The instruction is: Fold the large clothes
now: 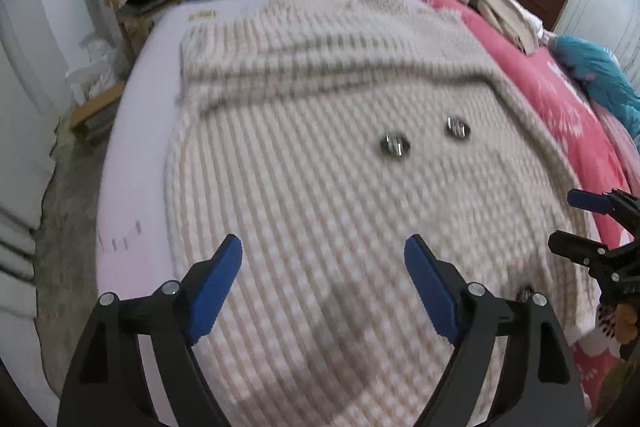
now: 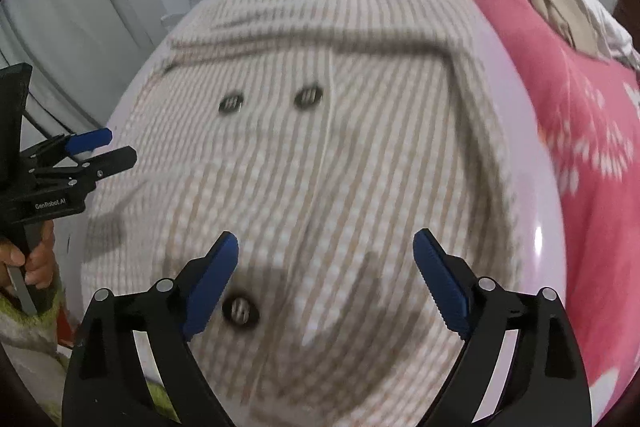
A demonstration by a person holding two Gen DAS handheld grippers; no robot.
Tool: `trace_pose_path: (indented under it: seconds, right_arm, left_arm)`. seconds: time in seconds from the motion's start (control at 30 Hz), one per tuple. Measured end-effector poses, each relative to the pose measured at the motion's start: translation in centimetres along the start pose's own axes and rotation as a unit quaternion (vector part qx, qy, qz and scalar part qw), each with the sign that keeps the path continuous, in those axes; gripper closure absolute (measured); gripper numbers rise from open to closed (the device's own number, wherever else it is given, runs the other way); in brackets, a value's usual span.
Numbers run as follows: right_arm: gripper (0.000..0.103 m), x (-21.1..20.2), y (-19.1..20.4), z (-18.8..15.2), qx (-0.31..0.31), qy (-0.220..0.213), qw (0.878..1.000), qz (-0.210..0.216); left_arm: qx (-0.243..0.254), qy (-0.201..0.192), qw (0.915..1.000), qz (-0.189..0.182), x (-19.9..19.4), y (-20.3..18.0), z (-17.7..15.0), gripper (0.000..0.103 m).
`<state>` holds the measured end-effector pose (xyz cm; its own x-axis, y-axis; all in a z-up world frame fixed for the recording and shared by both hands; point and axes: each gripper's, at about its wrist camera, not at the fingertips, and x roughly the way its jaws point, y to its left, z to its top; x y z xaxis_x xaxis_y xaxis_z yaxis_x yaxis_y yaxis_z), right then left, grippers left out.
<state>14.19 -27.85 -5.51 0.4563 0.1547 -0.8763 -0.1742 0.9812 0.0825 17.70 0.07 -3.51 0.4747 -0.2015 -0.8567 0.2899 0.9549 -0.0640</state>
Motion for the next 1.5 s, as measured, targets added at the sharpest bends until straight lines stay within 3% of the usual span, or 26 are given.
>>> trace_pose_path:
  seconds: [0.13, 0.27, 0.33, 0.53, 1.5]
  right_arm:
    - [0.016, 0.5, 0.7, -2.1, 0.000, 0.011, 1.000, 0.004]
    - [0.016, 1.8, 1.3, -2.9, -0.014, 0.020, 1.000, -0.020]
    - [0.011, 2.5, 1.2, -3.1, -0.016, 0.023, 0.999, -0.024]
    - [0.008, 2.9, -0.1, -3.4, 0.014, 0.021, 1.000, 0.003]
    - [0.008, 1.3, -1.9, -4.7, 0.050, 0.005, 0.999, 0.013]
  left_arm:
    - [-0.004, 0.020, 0.9996, 0.018, 1.0, -0.8, -2.2, 0.020]
    - [-0.005, 0.029, 0.9990, 0.034, 1.9, -1.3, -3.6, 0.018]
    - [-0.013, 0.028, 0.9988, 0.038, 2.2, -1.3, -3.9, 0.016]
    - [-0.015, 0.027, 0.9980, 0.054, 2.5, -1.2, -4.4, 0.006]
    - [-0.013, 0.036, 0.9972, 0.064, 2.8, -1.3, -4.4, 0.005]
